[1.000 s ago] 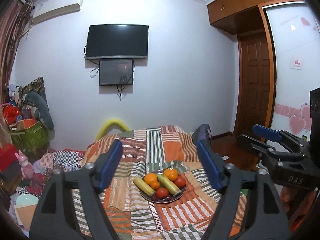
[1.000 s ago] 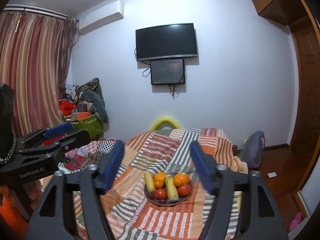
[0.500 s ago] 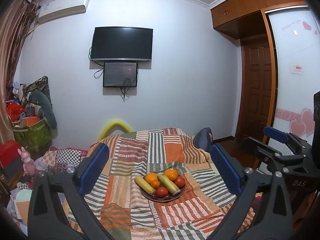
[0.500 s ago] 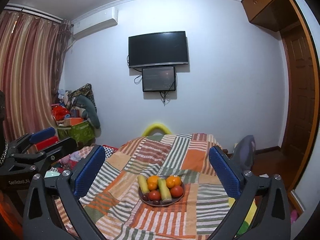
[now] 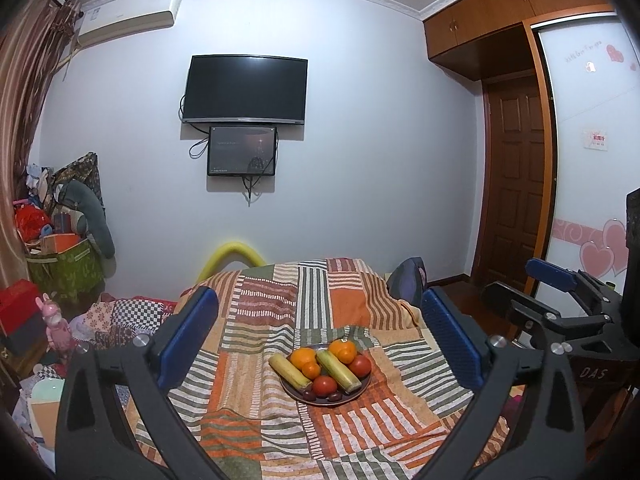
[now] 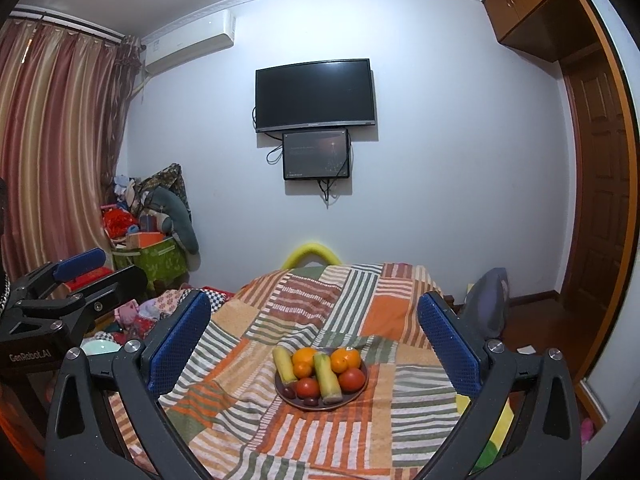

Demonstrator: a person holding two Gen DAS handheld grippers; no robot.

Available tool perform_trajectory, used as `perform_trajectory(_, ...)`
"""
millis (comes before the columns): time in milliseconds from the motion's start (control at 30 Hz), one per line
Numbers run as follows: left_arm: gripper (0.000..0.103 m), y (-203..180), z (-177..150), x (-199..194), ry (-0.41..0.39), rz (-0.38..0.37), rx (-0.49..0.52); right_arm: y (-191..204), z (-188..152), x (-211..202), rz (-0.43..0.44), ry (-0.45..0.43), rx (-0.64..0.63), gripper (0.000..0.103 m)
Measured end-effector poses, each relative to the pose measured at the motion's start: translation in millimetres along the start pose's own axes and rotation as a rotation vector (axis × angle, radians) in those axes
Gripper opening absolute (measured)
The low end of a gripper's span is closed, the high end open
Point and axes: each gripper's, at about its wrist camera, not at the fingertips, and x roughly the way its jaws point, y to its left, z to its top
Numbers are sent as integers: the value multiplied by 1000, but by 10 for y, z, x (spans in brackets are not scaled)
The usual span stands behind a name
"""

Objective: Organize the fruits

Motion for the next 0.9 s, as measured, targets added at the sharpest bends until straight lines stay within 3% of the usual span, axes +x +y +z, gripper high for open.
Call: perform_trajectory(900, 103, -77, 32, 23, 18, -32, -1, -77, 52, -86, -4, -21, 25, 103)
